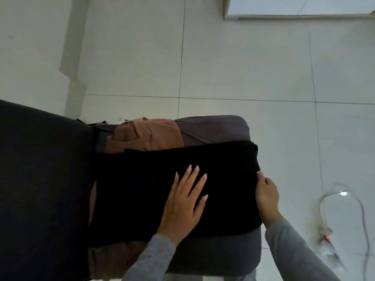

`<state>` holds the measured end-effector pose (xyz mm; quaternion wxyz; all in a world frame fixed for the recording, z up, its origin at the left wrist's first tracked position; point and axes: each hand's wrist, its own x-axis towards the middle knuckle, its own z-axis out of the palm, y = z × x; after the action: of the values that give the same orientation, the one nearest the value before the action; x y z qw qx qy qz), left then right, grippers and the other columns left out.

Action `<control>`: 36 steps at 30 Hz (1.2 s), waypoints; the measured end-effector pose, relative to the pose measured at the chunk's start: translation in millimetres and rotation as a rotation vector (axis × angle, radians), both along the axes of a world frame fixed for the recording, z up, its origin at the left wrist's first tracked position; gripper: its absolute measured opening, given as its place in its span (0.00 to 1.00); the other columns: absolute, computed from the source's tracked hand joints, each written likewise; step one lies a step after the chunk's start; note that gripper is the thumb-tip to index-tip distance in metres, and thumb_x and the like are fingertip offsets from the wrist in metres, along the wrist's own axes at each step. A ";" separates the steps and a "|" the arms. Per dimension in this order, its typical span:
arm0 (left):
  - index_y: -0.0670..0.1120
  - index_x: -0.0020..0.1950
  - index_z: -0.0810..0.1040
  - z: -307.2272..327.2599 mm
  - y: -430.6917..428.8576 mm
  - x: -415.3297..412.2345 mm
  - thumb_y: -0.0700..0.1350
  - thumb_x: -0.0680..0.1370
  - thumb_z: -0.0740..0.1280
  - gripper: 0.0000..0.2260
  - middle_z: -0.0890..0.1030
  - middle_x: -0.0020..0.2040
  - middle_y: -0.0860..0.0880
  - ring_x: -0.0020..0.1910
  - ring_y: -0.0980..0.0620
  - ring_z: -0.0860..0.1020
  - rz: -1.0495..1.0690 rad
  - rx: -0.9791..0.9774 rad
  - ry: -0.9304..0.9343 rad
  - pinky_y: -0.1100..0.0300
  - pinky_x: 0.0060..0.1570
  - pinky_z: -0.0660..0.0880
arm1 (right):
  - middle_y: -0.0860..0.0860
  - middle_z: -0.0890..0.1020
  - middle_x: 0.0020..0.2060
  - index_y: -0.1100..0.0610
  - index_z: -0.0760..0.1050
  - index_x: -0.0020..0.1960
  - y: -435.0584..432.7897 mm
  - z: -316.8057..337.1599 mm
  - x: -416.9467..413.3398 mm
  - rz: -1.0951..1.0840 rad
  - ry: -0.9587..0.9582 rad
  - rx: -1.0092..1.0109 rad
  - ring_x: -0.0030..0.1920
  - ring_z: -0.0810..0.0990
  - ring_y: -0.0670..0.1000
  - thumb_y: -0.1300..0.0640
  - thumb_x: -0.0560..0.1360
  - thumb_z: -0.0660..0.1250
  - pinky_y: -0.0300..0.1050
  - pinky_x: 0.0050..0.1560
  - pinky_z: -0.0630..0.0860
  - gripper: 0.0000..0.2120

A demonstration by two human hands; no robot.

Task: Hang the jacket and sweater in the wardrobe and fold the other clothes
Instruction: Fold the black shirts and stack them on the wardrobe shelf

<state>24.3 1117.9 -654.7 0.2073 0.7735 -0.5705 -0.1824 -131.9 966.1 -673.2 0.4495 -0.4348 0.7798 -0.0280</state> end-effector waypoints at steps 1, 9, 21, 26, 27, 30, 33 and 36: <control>0.48 0.73 0.65 -2.3 -4.6 -8.7 0.49 0.79 0.62 0.22 0.64 0.74 0.47 0.76 0.50 0.56 -0.001 0.010 0.010 0.47 0.73 0.53 | 0.58 0.79 0.45 0.63 0.74 0.45 -6.7 -3.8 -3.4 0.005 -0.033 0.032 0.49 0.76 0.59 0.45 0.80 0.52 0.50 0.49 0.69 0.23; 0.47 0.68 0.72 -15.1 -33.4 -38.6 0.48 0.79 0.61 0.17 0.70 0.70 0.46 0.73 0.50 0.63 0.103 -0.050 0.001 0.49 0.72 0.58 | 0.56 0.83 0.48 0.60 0.79 0.50 -41.2 -28.2 -9.6 -0.331 -0.468 0.270 0.50 0.82 0.56 0.49 0.75 0.67 0.53 0.57 0.77 0.14; 0.39 0.62 0.77 -2.4 -39.9 -26.7 0.31 0.75 0.67 0.17 0.76 0.64 0.47 0.67 0.55 0.71 0.145 -0.085 0.103 0.59 0.66 0.68 | 0.56 0.77 0.39 0.62 0.72 0.44 -79.2 -11.8 -16.3 -0.722 -0.786 0.159 0.39 0.77 0.51 0.66 0.79 0.59 0.39 0.33 0.79 0.06; 0.40 0.61 0.78 9.9 -39.7 -21.4 0.38 0.77 0.66 0.13 0.78 0.61 0.47 0.61 0.55 0.76 0.181 -0.113 0.194 0.60 0.62 0.73 | 0.55 0.76 0.42 0.59 0.67 0.48 -83.9 -3.7 -28.4 -0.729 -0.806 0.078 0.38 0.78 0.50 0.68 0.76 0.65 0.41 0.35 0.77 0.08; 0.40 0.61 0.78 12.4 -39.3 -21.4 0.42 0.79 0.64 0.12 0.78 0.60 0.47 0.60 0.55 0.77 0.180 -0.120 0.196 0.60 0.61 0.74 | 0.54 0.76 0.41 0.57 0.65 0.46 -85.1 -0.2 -32.1 -0.744 -0.787 0.038 0.36 0.77 0.49 0.68 0.75 0.65 0.40 0.35 0.76 0.10; 0.41 0.61 0.78 15.7 -35.0 -20.1 0.48 0.80 0.60 0.16 0.79 0.60 0.48 0.59 0.55 0.78 0.135 -0.112 0.163 0.62 0.60 0.74 | 0.53 0.75 0.39 0.56 0.65 0.45 -86.1 1.8 -48.0 -0.810 -0.764 -0.037 0.31 0.73 0.46 0.69 0.75 0.65 0.34 0.28 0.71 0.11; 0.43 0.61 0.78 12.4 -26.7 -17.5 0.47 0.78 0.61 0.15 0.78 0.61 0.51 0.62 0.56 0.76 0.079 -0.060 0.131 0.63 0.63 0.72 | 0.51 0.75 0.37 0.58 0.69 0.50 -77.0 -6.3 -64.3 -0.818 -0.702 -0.010 0.33 0.73 0.45 0.68 0.75 0.64 0.34 0.31 0.71 0.08; 0.43 0.62 0.78 9.1 -21.2 -17.8 0.45 0.78 0.61 0.15 0.78 0.61 0.50 0.66 0.57 0.73 0.036 -0.031 0.124 0.62 0.65 0.69 | 0.50 0.77 0.41 0.58 0.70 0.54 -63.1 -18.8 -71.9 -0.825 -0.642 0.057 0.42 0.77 0.46 0.65 0.77 0.63 0.40 0.45 0.73 0.08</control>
<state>6.5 1096.7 -645.6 0.2574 0.7676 -0.5453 -0.2171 -203.8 903.0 -692.0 0.6292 -0.0485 0.7096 -0.3133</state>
